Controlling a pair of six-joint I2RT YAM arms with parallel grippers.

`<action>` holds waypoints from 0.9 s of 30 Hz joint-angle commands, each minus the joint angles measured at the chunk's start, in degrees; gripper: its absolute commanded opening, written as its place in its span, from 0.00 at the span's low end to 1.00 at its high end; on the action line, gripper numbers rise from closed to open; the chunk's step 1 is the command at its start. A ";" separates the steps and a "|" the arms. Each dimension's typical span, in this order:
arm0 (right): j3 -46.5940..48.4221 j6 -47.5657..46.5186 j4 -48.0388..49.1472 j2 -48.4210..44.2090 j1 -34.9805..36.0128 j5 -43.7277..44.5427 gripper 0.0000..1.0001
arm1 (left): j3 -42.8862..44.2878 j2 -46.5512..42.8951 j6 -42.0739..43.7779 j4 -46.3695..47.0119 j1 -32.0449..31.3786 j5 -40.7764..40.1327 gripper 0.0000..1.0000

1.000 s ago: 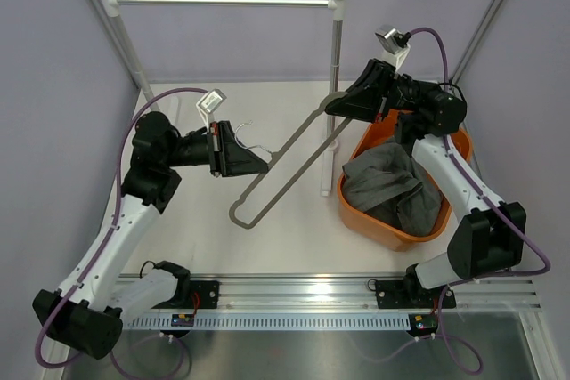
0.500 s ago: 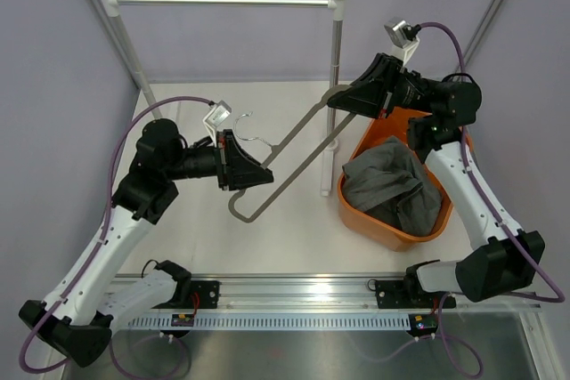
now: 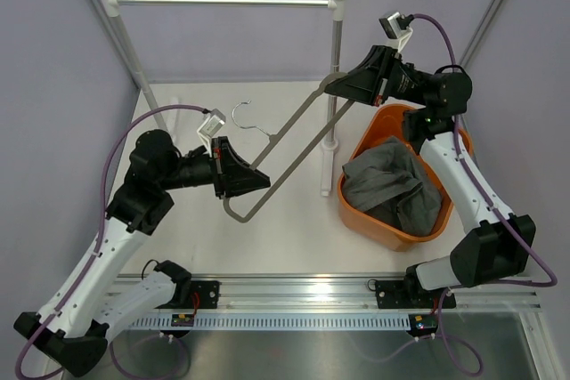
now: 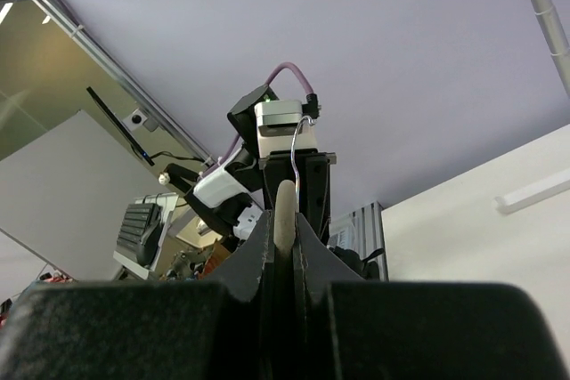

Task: Remove the shorts from the hanger

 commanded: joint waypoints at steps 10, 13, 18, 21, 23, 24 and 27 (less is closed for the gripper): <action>4.49 -2.09 -2.22 -1.25 -2.18 6.02 0.00 | -1.94 -1.84 0.64 1.21 -0.29 3.10 0.00; 5.19 -4.98 -6.15 -1.51 -2.26 5.75 0.02 | -1.07 -1.75 -0.59 2.44 -0.29 2.92 0.00; 8.17 -23.72 -31.82 -3.88 -2.26 9.08 0.36 | 6.56 -0.61 3.61 -5.08 -0.38 -1.19 0.00; 12.74 -38.77 -52.15 -5.46 -2.18 16.72 0.53 | 11.31 0.88 6.43 -10.80 -0.20 -5.14 0.00; 14.85 -43.38 -59.15 -6.26 -2.26 22.59 0.60 | 13.34 1.76 7.22 -12.75 -0.12 -7.00 0.00; 15.56 -46.45 -63.88 -6.34 -2.26 24.19 0.61 | 15.61 2.81 7.92 -14.68 -0.20 -8.92 0.00; 17.23 -50.16 -70.22 -6.35 -2.26 29.64 0.63 | 19.75 5.88 9.42 -18.89 -0.03 -13.93 0.00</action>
